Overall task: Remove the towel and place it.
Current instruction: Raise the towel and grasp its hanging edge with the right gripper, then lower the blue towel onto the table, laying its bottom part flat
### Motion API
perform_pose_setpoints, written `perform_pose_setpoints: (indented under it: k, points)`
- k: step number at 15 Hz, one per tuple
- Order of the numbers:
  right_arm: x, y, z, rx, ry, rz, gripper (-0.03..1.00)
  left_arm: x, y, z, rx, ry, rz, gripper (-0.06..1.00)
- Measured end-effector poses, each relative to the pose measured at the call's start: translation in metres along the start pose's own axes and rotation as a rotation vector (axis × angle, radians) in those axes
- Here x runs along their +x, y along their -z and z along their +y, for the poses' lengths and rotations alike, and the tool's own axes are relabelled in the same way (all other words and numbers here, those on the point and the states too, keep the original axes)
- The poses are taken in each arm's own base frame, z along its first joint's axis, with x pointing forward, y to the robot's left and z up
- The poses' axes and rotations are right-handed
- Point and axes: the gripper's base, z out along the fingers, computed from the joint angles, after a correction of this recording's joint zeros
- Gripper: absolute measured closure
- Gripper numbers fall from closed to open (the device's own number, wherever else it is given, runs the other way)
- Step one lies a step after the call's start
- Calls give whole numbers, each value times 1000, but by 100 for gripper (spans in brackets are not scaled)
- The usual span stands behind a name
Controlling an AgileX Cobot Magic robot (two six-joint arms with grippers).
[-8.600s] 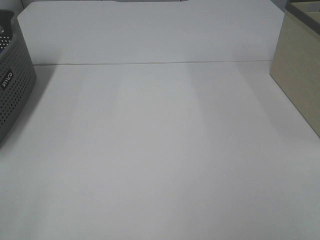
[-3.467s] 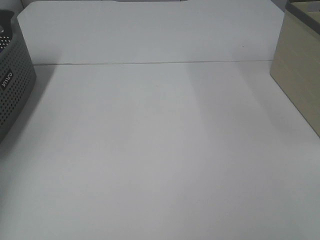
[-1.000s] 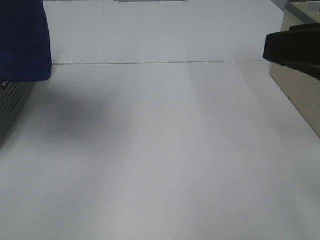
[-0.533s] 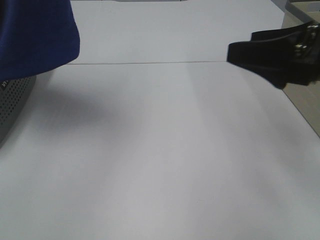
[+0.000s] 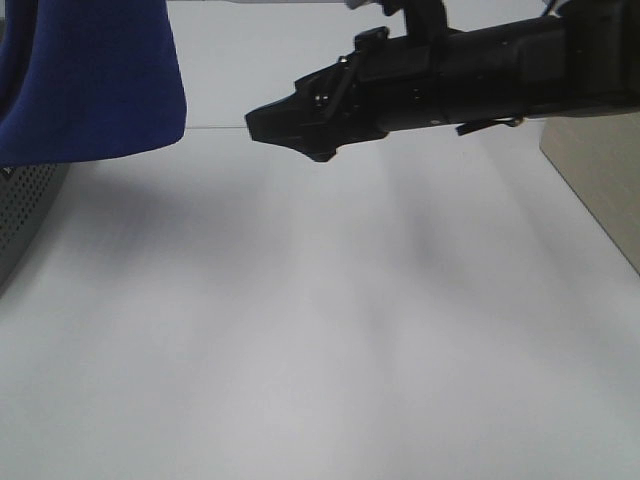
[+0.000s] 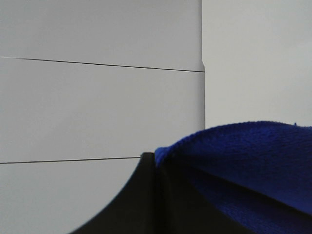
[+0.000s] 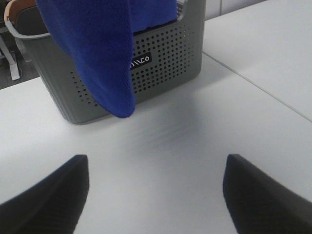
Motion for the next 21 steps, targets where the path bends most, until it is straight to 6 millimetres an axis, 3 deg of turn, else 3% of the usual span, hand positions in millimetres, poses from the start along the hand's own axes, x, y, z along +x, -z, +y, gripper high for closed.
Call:
perform_pose_setpoints:
  k: [4,8,12,16,21]
  points:
    - [-8,-57,4,-82,128,-7,22,-1,-3,-2,9,12,-7,94]
    - [-10,-78,-3,-96,136,-18,22,0,-4,-3,13,10,-6,94]
    - [-14,-97,22,-162,175,-25,22,0,-4,-3,13,9,-6,94]
    - [-16,-98,24,-158,143,-21,50,0,-4,-3,13,9,-6,94]
    - [-27,-91,26,-150,-46,-15,95,0,-4,-3,13,9,-6,94]
